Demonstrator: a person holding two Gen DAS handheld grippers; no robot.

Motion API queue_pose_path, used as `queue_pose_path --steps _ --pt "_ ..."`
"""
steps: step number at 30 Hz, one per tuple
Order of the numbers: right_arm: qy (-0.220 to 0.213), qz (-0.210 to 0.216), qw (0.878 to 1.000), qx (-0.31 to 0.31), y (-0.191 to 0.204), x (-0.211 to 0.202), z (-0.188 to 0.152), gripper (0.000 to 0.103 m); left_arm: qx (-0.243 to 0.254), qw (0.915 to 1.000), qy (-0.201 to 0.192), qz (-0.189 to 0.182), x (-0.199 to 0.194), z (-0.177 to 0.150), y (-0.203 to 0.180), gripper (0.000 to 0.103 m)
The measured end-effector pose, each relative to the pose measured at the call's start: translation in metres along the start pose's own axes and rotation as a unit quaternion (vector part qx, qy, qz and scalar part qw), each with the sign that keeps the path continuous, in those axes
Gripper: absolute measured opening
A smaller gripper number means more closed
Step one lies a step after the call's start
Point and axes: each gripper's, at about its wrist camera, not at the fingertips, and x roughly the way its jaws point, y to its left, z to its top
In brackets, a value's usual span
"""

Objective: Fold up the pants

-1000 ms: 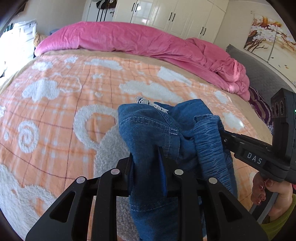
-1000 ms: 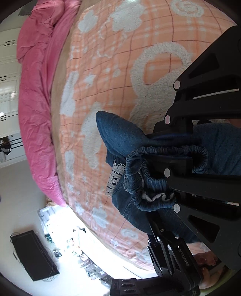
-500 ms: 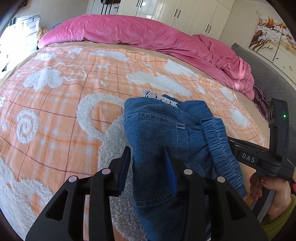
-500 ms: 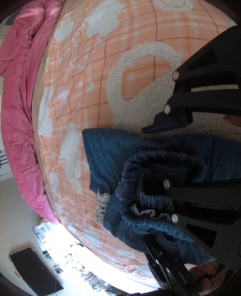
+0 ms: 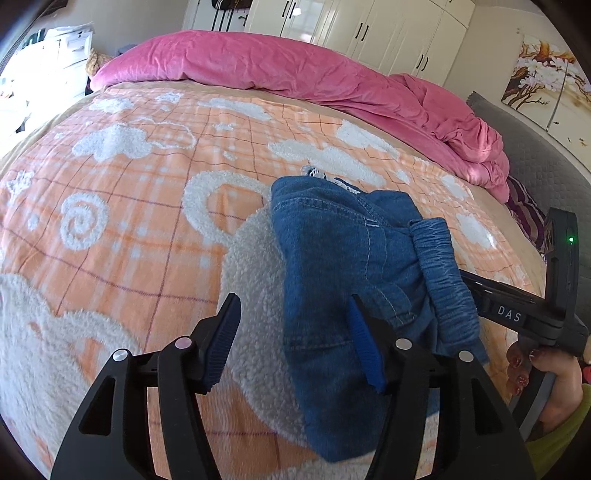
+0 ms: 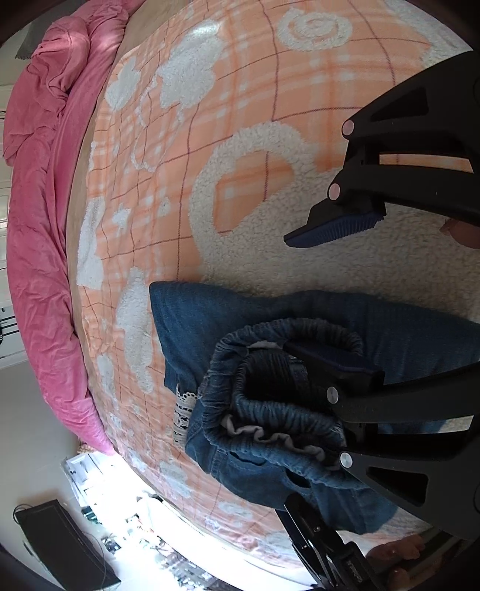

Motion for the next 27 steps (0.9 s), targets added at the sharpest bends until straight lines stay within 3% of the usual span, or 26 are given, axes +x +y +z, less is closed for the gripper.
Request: queue_pose_path --steps 8,11,18,27 --pt "-0.009 -0.005 1.000 0.006 -0.001 -0.024 -0.014 0.047 0.007 0.9998 -0.012 0.011 -0.027 -0.013 -0.002 0.066" --pt "-0.015 0.002 1.000 0.006 -0.001 -0.038 -0.019 0.056 0.012 0.9998 -0.013 0.008 -0.039 -0.018 -0.006 0.070" --pt "-0.047 0.005 0.999 0.000 0.007 -0.072 -0.033 0.060 0.027 0.9992 -0.025 0.018 -0.067 -0.033 -0.015 0.082" --pt "-0.098 0.004 0.995 -0.011 0.015 -0.121 -0.051 0.078 0.039 0.9980 -0.046 0.020 -0.103 -0.048 -0.029 0.095"
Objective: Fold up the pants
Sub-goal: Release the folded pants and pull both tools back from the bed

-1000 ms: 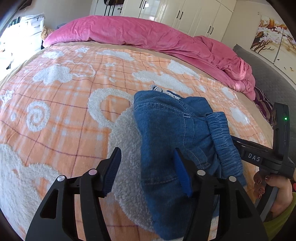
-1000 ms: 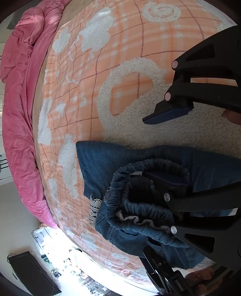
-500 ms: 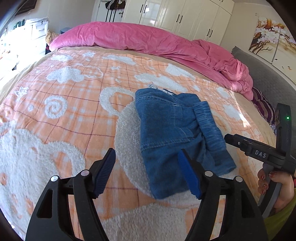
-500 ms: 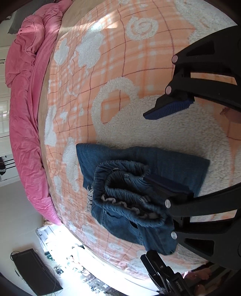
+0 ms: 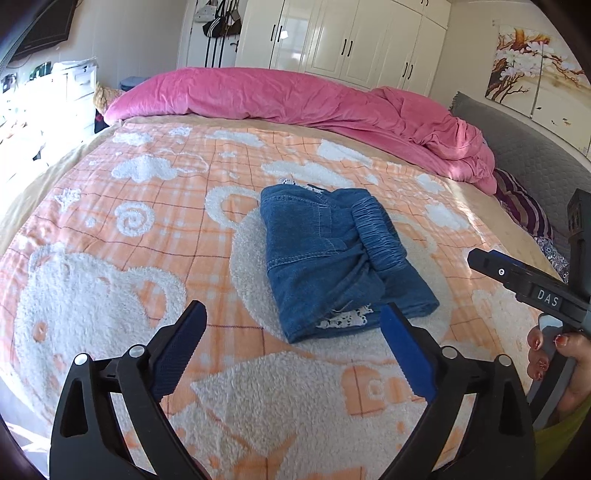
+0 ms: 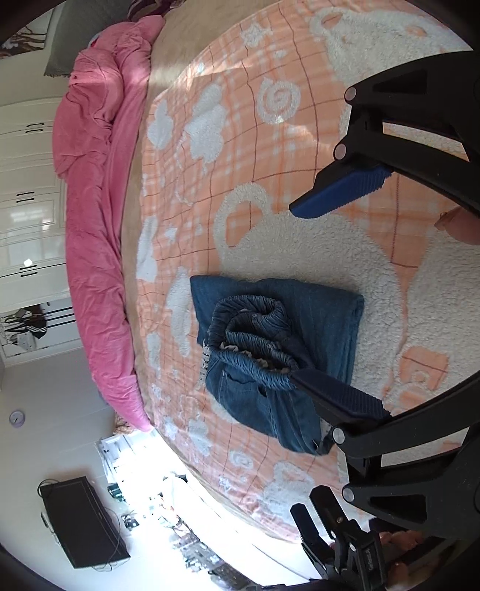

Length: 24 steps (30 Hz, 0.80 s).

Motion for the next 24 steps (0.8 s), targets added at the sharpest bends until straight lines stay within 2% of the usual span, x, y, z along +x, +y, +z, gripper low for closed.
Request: queue_pose_path --steps 12,19,24 --pt "-0.054 -0.009 0.998 -0.032 0.018 -0.056 -0.008 0.092 0.000 0.9992 -0.040 -0.003 -0.043 -0.001 -0.007 0.098" --pt "-0.086 -0.031 0.994 -0.054 0.030 -0.083 -0.013 0.094 0.001 0.9974 -0.072 0.002 -0.070 0.001 -0.009 0.098" --pt "-0.097 -0.043 0.993 -0.060 0.034 -0.099 -0.024 0.094 -0.001 0.9967 -0.081 0.004 -0.085 -0.003 -0.008 0.098"
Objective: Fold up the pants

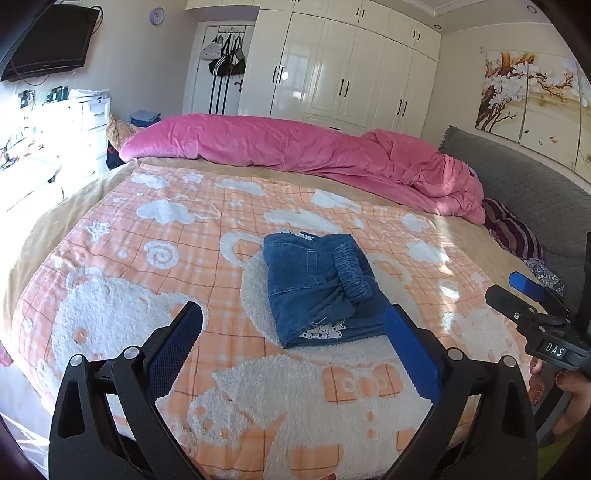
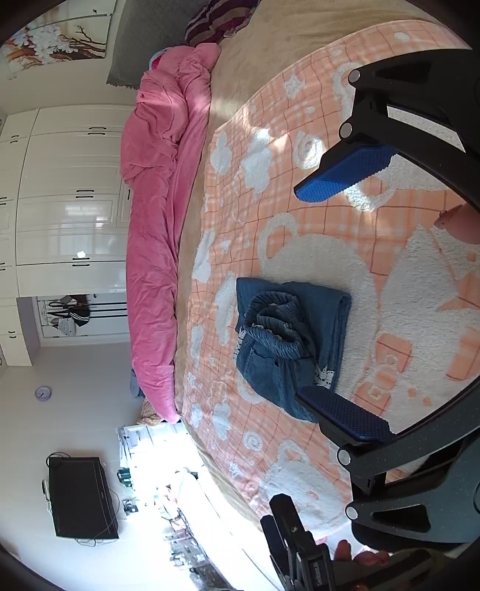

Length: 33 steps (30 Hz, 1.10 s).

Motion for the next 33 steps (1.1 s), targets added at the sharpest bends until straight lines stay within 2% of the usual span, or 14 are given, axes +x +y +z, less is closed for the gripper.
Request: queue_pose_path --steps 10,17,33 --pt "-0.013 0.007 1.000 0.011 0.000 -0.023 -0.015 0.094 0.003 1.0000 0.001 0.009 -0.012 -0.014 0.007 0.098" --pt "-0.022 -0.011 1.000 0.009 -0.004 -0.028 -0.027 0.094 0.012 0.9998 0.006 0.013 -0.010 -0.026 0.005 0.098" --pt "0.008 -0.010 1.000 0.024 -0.009 -0.015 -0.061 0.094 0.013 0.9993 0.034 0.007 0.013 -0.060 0.000 0.098"
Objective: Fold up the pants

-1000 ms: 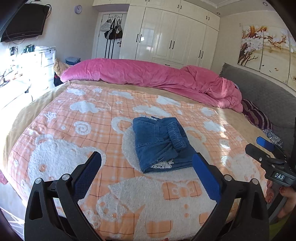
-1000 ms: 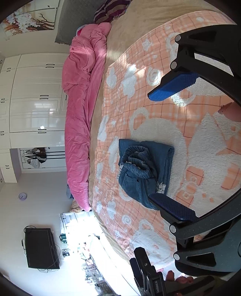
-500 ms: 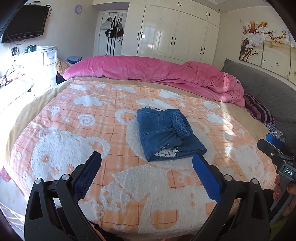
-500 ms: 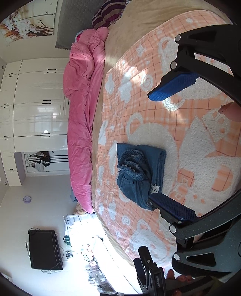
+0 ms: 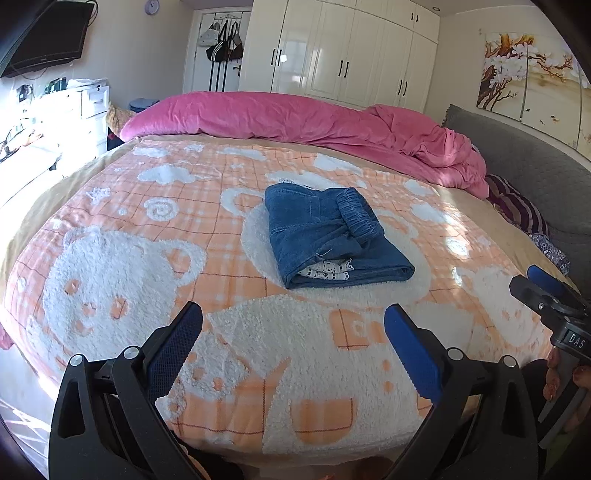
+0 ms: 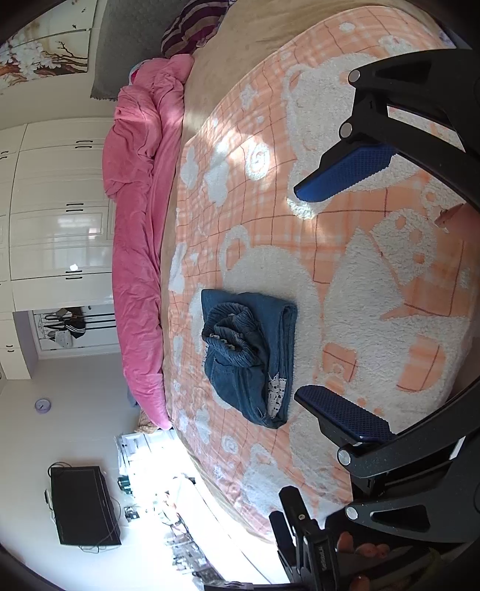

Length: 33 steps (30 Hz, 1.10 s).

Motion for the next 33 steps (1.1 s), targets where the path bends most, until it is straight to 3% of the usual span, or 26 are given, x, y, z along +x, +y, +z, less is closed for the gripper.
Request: queue_pose_path --steps 33 --pt "0.046 -0.011 0.999 0.004 0.002 0.040 -0.038 0.094 -0.006 0.9997 0.024 -0.007 0.031 -0.030 0.000 0.098"
